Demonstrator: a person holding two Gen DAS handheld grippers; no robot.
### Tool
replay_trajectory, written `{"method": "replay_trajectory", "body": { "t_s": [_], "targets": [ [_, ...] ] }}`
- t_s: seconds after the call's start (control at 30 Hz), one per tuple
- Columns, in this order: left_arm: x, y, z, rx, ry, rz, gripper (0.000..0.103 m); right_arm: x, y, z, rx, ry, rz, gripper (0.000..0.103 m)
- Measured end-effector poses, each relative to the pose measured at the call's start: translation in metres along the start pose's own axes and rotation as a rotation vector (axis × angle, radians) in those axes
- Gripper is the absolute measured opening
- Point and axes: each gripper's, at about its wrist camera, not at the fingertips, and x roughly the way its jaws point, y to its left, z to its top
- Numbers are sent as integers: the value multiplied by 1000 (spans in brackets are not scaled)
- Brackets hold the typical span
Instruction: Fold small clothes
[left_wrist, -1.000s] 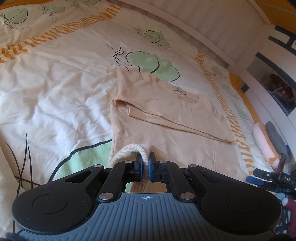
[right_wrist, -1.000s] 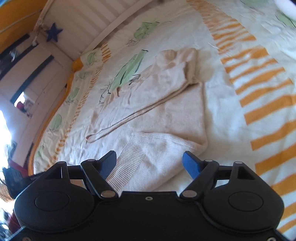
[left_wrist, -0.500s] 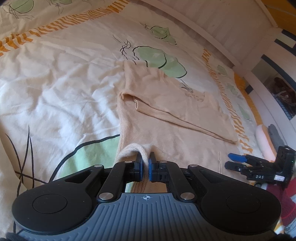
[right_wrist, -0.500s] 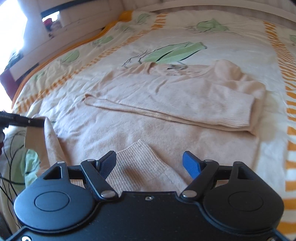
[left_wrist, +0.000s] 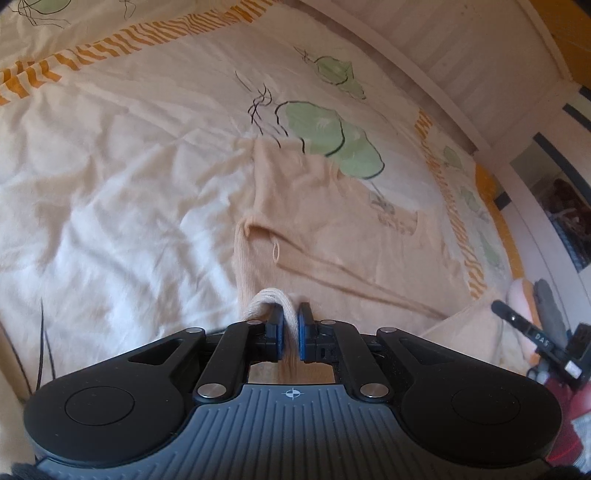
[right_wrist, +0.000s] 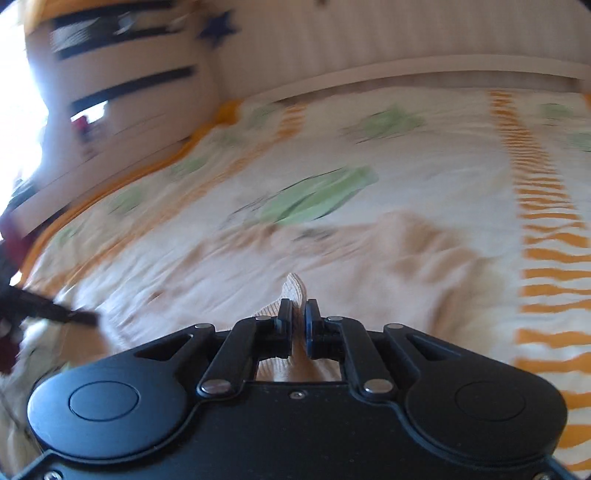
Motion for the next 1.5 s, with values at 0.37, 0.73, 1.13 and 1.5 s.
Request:
{"method": "replay_trajectory", "body": {
  "t_s": [0.37, 0.73, 1.13, 1.5],
  "targets": [
    [36, -29, 11, 325, -20, 59, 61, 17, -22, -22, 57, 59, -56, 15],
    [77, -38, 28, 426, -1, 129, 61, 17, -24, -25, 73, 54, -48, 18],
    [86, -62, 17, 618, -48, 184, 17, 19, -20, -30, 50, 57, -55, 20],
    [55, -61, 10, 577, -154, 163, 4, 0, -9, -25, 10, -12, -86, 19]
  ]
}}
